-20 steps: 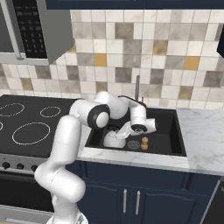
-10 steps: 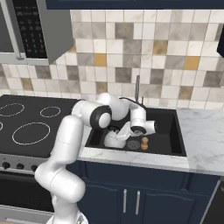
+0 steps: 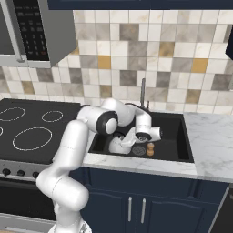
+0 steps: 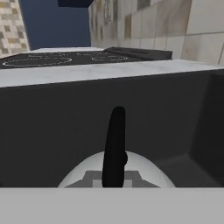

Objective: Open the cabinet, pick the kettle from the cabinet, and place it in the sink.

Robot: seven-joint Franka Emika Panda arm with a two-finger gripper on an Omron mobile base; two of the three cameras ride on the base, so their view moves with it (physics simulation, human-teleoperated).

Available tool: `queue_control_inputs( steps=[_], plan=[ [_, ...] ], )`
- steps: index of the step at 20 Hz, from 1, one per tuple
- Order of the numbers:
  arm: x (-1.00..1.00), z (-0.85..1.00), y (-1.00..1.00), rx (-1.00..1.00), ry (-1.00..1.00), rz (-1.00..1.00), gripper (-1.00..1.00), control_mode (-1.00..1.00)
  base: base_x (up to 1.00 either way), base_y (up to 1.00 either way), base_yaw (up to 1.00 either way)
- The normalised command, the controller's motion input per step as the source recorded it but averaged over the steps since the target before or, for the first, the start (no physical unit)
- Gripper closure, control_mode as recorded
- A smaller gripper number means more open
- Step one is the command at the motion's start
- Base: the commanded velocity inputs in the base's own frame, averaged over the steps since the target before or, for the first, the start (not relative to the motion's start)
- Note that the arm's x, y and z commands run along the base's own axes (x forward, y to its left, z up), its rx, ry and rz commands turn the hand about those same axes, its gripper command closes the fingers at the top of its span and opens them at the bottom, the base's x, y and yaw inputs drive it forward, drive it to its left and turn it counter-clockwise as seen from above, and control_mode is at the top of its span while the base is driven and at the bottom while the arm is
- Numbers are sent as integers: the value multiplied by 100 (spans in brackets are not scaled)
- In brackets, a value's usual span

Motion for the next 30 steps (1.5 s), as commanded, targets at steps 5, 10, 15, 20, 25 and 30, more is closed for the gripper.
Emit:
queue_control_inputs(
  steps=[5, 10, 15, 20, 25, 30],
  plan=[
    [12, -18, 0, 0, 0, 0, 100, -100, 0, 0, 0],
    [12, -18, 0, 0, 0, 1, 100, -100, 0, 0, 0],
    [14, -14, 0, 0, 0, 2, 100, -100, 0, 0, 0],
    [15, -14, 0, 0, 0, 3, 100, -100, 0, 0, 0],
    [14, -15, 0, 0, 0, 2, 100, -100, 0, 0, 0],
    [14, -19, 0, 0, 0, 2, 100, -100, 0, 0, 0]
  ],
)
